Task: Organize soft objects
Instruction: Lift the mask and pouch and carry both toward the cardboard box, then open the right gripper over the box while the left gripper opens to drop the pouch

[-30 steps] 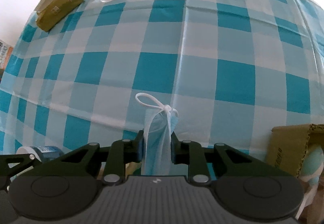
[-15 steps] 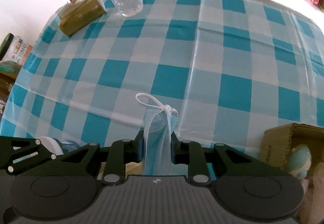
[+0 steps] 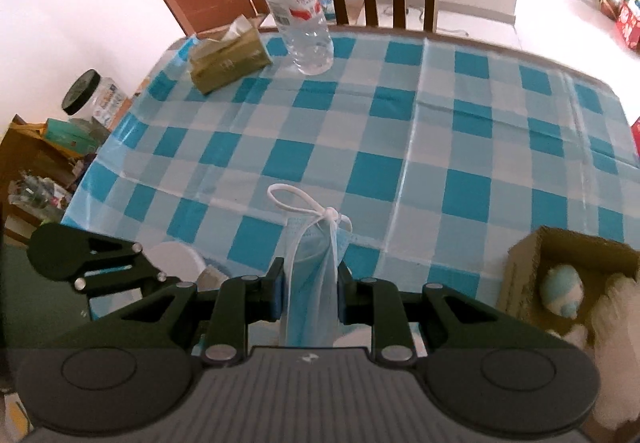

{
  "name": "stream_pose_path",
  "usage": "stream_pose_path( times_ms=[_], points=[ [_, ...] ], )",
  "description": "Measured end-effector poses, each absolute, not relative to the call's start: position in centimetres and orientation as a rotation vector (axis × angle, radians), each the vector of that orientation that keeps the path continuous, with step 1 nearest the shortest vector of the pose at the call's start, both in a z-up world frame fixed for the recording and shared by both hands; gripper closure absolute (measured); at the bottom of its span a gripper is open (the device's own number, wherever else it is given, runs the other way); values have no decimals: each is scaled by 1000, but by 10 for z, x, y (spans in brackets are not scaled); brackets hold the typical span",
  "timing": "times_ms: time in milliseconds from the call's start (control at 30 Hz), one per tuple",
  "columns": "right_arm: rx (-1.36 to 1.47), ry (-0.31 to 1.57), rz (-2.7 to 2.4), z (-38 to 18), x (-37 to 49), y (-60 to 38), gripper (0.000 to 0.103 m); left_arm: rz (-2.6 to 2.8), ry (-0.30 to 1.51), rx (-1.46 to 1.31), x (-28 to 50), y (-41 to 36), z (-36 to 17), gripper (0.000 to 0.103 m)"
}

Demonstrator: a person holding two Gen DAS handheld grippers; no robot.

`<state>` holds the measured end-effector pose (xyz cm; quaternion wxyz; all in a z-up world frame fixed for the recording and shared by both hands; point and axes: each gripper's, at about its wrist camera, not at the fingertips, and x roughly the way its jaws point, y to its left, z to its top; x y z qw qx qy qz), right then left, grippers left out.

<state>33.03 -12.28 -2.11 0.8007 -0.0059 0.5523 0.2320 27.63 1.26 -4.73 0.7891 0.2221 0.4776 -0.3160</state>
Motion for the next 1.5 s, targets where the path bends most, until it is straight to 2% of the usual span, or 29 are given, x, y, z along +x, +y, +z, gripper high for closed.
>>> stream_pose_path(
  times_ms=[400, 800, 900, 1000, 1033, 1067, 1100, 1167, 1267, 1333, 1500],
  points=[
    [28, 1124, 379, -1, 233, -170, 75, -794, 985, 538, 234, -8, -16, 82],
    [66, 1080, 198, -7, 204, -296, 74, -822, 939, 543, 219, -103, 7, 82],
    [70, 1069, 170, -13, 207, -325, 72, -819, 927, 545, 223, -128, 9, 82],
    [104, 1049, 188, -19, 213, -345, 65, -815, 916, 539, 229, -151, 9, 82],
    [115, 1030, 199, -21, 215, -350, 58, -811, 915, 539, 231, -160, 9, 82],
    [119, 1019, 202, -23, 216, -354, 45, -808, 915, 539, 234, -165, 8, 82],
    [119, 1017, 203, -25, 219, -358, 38, -805, 913, 540, 236, -172, 7, 82],
    [125, 1016, 207, -28, 221, -364, 16, -801, 910, 535, 241, -183, 7, 82],
    [120, 986, 227, -26, 217, -370, 3, -792, 908, 529, 249, -199, 4, 82],
    [118, 969, 212, -25, 213, -375, 0, -788, 910, 529, 255, -208, 1, 82],
    [152, 957, 202, -26, 200, -381, 0, -771, 923, 514, 275, -231, -8, 82]
  ],
)
